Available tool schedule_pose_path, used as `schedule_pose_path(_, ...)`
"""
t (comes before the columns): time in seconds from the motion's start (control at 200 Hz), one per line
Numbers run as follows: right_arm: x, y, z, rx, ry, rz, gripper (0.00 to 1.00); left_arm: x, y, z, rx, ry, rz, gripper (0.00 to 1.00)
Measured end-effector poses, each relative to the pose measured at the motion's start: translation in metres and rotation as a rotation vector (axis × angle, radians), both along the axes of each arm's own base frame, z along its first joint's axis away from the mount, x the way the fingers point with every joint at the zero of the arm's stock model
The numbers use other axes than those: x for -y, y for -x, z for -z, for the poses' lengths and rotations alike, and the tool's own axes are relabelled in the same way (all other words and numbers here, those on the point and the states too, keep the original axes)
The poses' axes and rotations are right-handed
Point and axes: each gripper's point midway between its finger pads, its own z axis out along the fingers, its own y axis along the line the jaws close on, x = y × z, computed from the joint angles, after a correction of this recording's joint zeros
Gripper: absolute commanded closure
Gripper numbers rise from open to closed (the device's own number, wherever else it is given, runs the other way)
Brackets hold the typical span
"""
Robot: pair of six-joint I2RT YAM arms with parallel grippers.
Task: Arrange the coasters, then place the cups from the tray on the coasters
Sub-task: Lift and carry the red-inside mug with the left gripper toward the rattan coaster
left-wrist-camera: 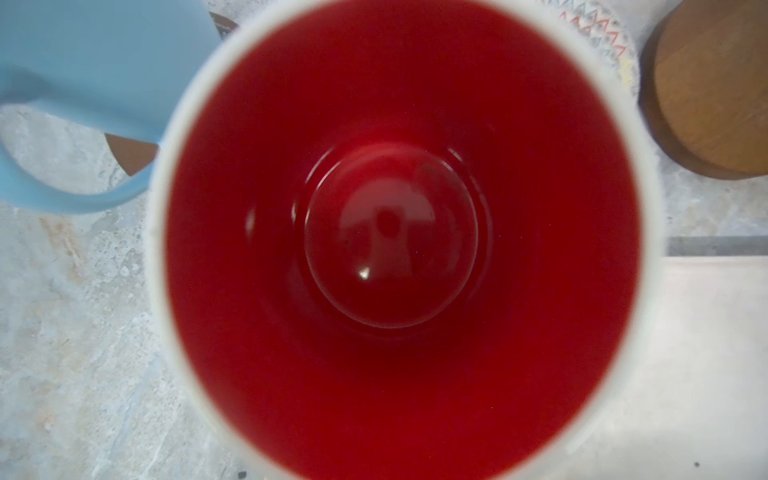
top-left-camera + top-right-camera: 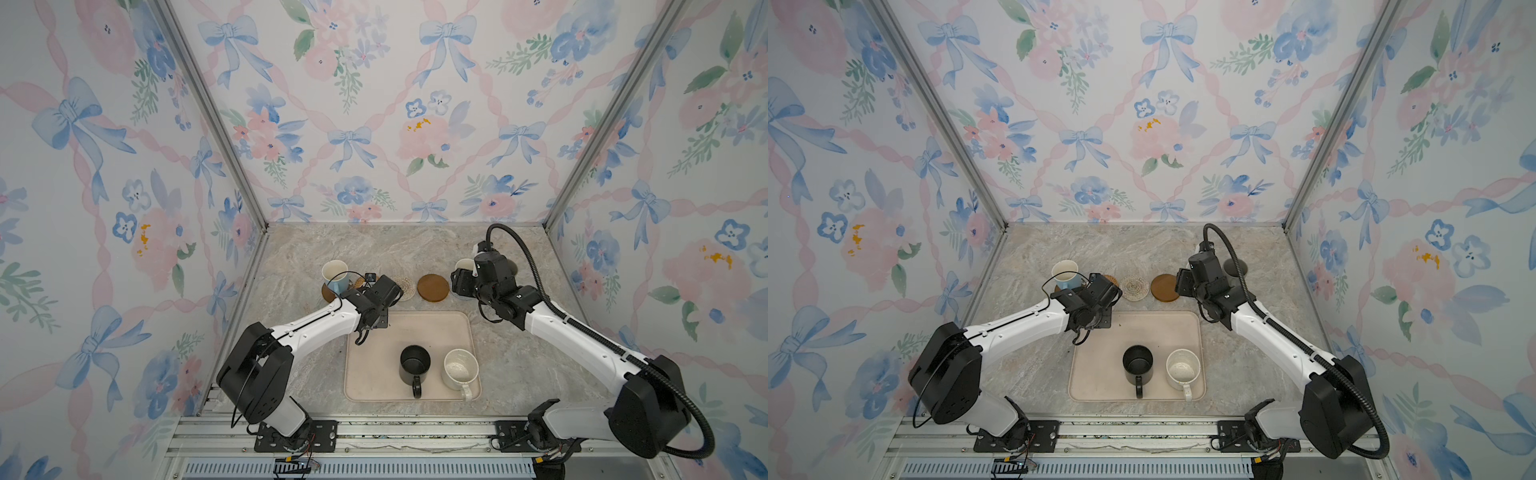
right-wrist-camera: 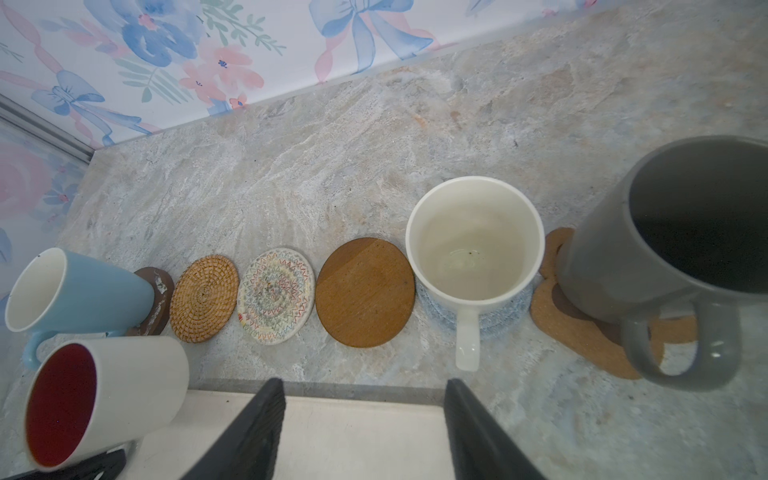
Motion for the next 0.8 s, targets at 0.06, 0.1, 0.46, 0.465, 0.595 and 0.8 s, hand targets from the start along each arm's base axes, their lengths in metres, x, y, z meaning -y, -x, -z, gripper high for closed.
schedule_pose_path(0.06,0.000,0.001,-0.003,0.007,-0.004,0.000,0.36,0.001,-0.007,0.004,-0.009,-0.004,0.004,1.00)
schedule_pose_path(0.1,0.000,0.001,-0.004,0.010,-0.006,0.000,0.36,0.003,-0.012,0.005,-0.011,-0.005,0.005,1.00)
schedule_pose_path(0.46,0.001,0.002,-0.006,0.013,-0.007,-0.001,0.36,0.006,-0.041,0.007,-0.006,-0.009,0.015,1.00)
schedule_pose_path(0.465,0.001,0.002,-0.006,0.013,-0.007,-0.001,0.36,0.006,-0.041,0.007,-0.006,-0.009,0.015,1.00)
schedule_pose_path(0.595,0.001,0.002,-0.006,0.013,-0.007,-0.001,0.36,0.003,-0.048,0.009,-0.008,-0.018,0.010,1.00)
schedule_pose_path(0.8,0.001,0.001,-0.006,0.014,-0.007,-0.001,0.36,-0.002,-0.053,0.011,-0.011,-0.024,-0.001,1.00)
